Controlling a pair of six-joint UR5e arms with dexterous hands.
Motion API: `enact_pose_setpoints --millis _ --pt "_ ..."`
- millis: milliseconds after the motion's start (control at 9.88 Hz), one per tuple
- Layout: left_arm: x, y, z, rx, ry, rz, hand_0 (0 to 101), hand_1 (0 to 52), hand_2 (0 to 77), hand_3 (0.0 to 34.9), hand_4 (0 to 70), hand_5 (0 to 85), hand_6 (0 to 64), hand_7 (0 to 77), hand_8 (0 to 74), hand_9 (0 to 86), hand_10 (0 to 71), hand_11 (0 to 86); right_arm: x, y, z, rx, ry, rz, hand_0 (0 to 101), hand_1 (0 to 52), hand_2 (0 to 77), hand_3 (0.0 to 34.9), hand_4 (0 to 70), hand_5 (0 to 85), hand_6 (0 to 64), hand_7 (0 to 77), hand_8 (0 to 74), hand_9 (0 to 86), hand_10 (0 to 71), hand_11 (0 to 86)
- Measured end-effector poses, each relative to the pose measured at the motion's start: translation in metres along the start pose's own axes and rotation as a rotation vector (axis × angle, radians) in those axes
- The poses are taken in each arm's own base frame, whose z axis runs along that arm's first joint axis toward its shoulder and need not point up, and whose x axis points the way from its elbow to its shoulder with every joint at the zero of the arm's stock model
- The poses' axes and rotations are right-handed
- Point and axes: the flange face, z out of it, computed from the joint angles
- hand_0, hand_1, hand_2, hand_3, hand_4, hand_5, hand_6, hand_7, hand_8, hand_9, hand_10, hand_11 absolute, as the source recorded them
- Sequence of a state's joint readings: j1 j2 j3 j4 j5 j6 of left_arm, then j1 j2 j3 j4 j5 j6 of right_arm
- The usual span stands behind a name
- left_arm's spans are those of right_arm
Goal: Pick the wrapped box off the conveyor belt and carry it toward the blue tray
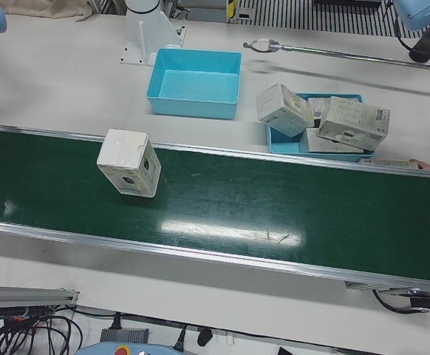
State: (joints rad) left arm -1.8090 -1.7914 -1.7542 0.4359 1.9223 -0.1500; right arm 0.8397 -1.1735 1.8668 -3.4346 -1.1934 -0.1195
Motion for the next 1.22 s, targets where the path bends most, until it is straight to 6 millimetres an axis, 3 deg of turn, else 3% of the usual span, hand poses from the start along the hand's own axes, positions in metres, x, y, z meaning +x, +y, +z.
enact_pose_setpoints --millis 203,1215 --pt "0.0 0.0 0.0 0.0 0.0 0.0 0 0.0 1.1 0.0 0.0 1.1 0.0 0.5 0.5 0.0 0.5 0.0 0.0003 0.0 0.0 0.0 0.0 0.0 49 16.4 18.5 12.5 12.5 27.8 4.4 21.3 0.0 4.4 0.0 1.1" --pt "0.0 0.0 0.0 0.0 0.0 0.0 0 0.0 0.5 0.0 0.0 1.1 0.0 0.5 0.5 0.0 0.5 0.0 0.0041 0.002 0.0035 -0.002 0.003 -0.004 49 16.4 18.5 11.7 12.0 28.4 4.9 22.4 0.0 4.4 0.0 1.1"
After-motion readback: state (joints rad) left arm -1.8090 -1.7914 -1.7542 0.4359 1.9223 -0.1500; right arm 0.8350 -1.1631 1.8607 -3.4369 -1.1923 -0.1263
